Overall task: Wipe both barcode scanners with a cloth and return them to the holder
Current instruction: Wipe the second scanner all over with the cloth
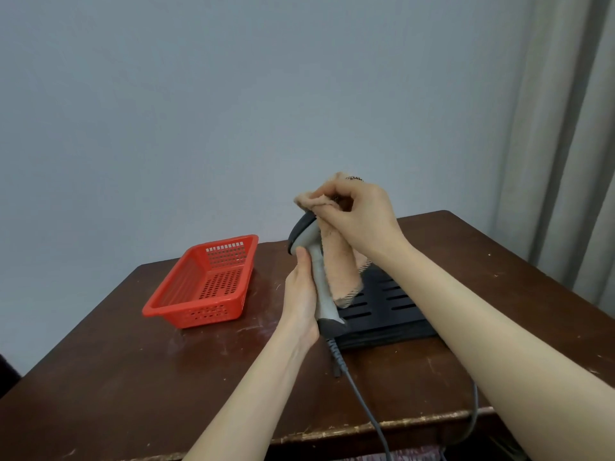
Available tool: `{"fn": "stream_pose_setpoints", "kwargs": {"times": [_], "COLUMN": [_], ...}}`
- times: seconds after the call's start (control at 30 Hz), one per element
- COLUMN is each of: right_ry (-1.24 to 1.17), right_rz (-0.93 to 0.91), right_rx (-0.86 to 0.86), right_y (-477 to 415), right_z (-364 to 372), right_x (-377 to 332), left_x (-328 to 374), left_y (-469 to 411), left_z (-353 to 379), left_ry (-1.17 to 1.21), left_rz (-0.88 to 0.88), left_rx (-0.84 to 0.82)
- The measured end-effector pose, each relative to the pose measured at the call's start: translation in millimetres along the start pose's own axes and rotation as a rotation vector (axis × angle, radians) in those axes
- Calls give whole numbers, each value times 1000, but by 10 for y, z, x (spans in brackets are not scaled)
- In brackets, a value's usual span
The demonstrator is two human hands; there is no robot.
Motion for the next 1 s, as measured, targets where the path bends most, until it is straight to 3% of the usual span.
{"fn": "stream_pose_setpoints", "kwargs": {"times": [0.13, 0.23, 0.3, 0.37, 0.47, 0.57, 0.73, 0.9, 1.0], "right_ry": [172, 251, 319, 381, 217, 60, 224, 161, -36], "right_rz": [-96, -125, -48, 46, 55, -3, 70, 135, 61], "right_rx": [-12, -114, -168, -99, 71, 18, -100, 137, 63], "right_y": [25, 67, 79, 56, 22, 58, 71, 35, 53], "right_z": [8, -8, -48, -150, -214, -64, -76, -225, -126], "right_x": [40, 47, 112, 201, 169, 8, 163, 169, 45], "left_x": [-9, -6, 8, 47, 59, 40, 49, 85, 79], "left_y": [18, 43, 33, 48, 48, 61, 55, 80, 101], "left_z": [7, 33, 3, -30, -51, -7, -53, -44, 5], "left_ry": [-9, 33, 56, 85, 78, 53, 35, 93, 58], "left_rz": [18, 4, -9, -28, -28, -38, -24, -56, -18], "left_rx": [36, 34, 18, -13, -22, -54, 1, -44, -54]}}
Point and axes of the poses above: each hand's wrist, its own y-axis away from the middle knuckle, its own z-axis out of the palm, x = y × z, the point moved 2 cm from there along -y, towards the middle knuckle, and after that the axes turned 4 degrees about -z, right-handed, at the moved point
